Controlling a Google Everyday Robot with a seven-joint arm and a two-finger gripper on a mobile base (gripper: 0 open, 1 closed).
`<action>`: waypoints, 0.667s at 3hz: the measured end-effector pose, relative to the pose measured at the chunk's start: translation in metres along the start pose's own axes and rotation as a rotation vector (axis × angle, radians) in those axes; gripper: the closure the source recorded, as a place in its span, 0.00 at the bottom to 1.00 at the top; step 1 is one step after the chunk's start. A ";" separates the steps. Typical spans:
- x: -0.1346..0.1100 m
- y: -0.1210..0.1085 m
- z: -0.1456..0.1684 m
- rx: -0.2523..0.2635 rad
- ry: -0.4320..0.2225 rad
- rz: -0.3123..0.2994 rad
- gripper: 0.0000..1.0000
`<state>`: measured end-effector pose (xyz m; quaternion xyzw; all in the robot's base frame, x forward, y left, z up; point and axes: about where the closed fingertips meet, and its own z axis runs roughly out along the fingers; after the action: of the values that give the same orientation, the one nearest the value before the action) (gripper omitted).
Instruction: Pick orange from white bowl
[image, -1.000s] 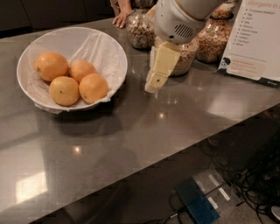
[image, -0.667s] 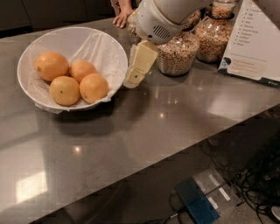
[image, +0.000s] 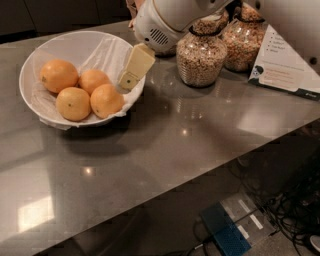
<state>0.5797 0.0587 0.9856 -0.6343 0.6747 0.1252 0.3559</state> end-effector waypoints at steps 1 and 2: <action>-0.012 0.029 0.034 -0.060 -0.026 -0.017 0.00; -0.012 0.029 0.034 -0.060 -0.026 -0.017 0.00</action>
Offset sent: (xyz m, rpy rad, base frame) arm -0.0295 0.0567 -0.0485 0.0259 0.0678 0.0891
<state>0.5628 0.0933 0.9609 -0.6487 0.6608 0.1506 0.3464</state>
